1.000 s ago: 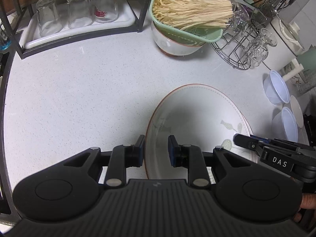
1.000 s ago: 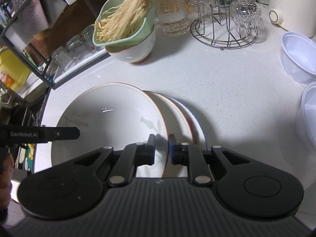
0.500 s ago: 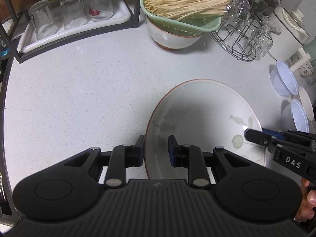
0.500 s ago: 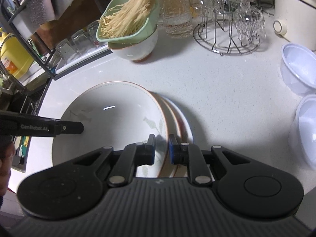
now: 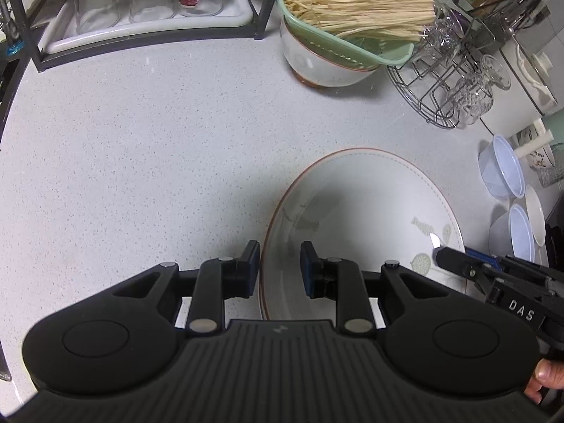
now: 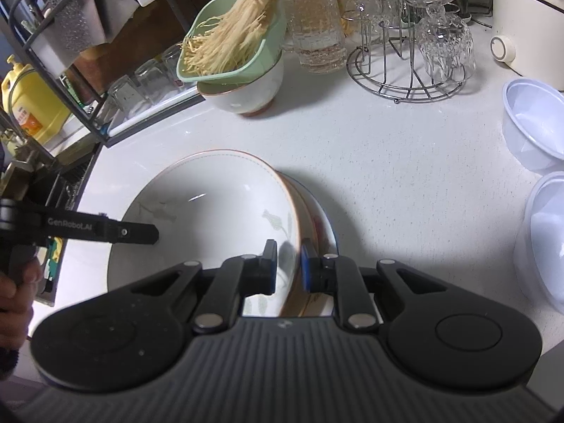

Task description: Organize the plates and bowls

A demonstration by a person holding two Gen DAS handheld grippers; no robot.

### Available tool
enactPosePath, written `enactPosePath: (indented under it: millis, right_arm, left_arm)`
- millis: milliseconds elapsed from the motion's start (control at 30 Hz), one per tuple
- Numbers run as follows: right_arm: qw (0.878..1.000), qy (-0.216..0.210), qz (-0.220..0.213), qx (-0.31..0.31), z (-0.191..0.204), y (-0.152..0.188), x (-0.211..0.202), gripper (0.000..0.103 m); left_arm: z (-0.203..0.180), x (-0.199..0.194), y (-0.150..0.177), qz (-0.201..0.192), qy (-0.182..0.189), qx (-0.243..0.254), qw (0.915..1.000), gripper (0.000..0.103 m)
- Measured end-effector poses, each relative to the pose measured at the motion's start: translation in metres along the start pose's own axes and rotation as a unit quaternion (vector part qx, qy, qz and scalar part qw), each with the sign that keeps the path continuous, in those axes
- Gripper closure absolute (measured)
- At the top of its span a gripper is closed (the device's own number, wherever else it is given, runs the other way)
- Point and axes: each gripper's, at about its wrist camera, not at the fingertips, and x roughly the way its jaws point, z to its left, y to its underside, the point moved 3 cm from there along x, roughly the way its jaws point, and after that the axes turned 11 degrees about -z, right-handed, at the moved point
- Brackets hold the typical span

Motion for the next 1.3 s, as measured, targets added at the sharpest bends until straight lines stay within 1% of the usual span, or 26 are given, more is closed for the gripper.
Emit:
enactPosePath:
  millis: [167,367,500,700,1000,1100,1167,1200,1300]
  right_arm:
    - [1.0,-0.011,0.006,-0.003,0.0,0.0,0.0,0.085]
    - [1.0,-0.019,0.017,0.013,-0.004,-0.003,0.002,0.084]
    - [1.0,-0.017,0.008,0.011,-0.003,-0.007,0.005,0.084]
    - [1.0,-0.019,-0.006,0.011,-0.005,-0.011,0.009,0.084]
    - [0.998,-0.033,-0.041,0.024,-0.01,-0.012,0.009,0.084]
    - [0.997,-0.028,-0.063,0.022,-0.012,-0.014,0.005,0.084]
    - [0.996,-0.036,-0.073,0.033,-0.015,-0.016,0.001,0.084]
    - [0.996,-0.042,-0.074,0.037,-0.015,-0.017,0.0,0.084]
    - [0.997,-0.042,-0.056,0.041,-0.015,-0.014,0.006,0.085]
  left_arm:
    - [0.0,0.003,-0.001,0.005,-0.004,-0.004,1.0,0.076]
    - [-0.003,0.004,-0.003,0.01,-0.021,-0.003,0.9997,0.076]
    - [-0.004,0.003,-0.003,0.005,-0.027,-0.002,0.9996,0.077]
    - [-0.002,0.001,-0.002,0.001,-0.025,-0.005,0.9997,0.08]
    - [0.002,0.0,-0.003,0.002,-0.019,-0.015,0.9997,0.082]
    - [0.005,0.0,-0.004,0.002,-0.016,-0.025,0.9996,0.083]
    - [0.005,0.0,-0.003,0.001,-0.017,-0.025,0.9996,0.084]
    - [0.006,0.0,-0.003,-0.001,-0.017,-0.026,0.9995,0.084]
    - [0.008,-0.001,-0.002,-0.003,-0.015,-0.034,0.9993,0.085]
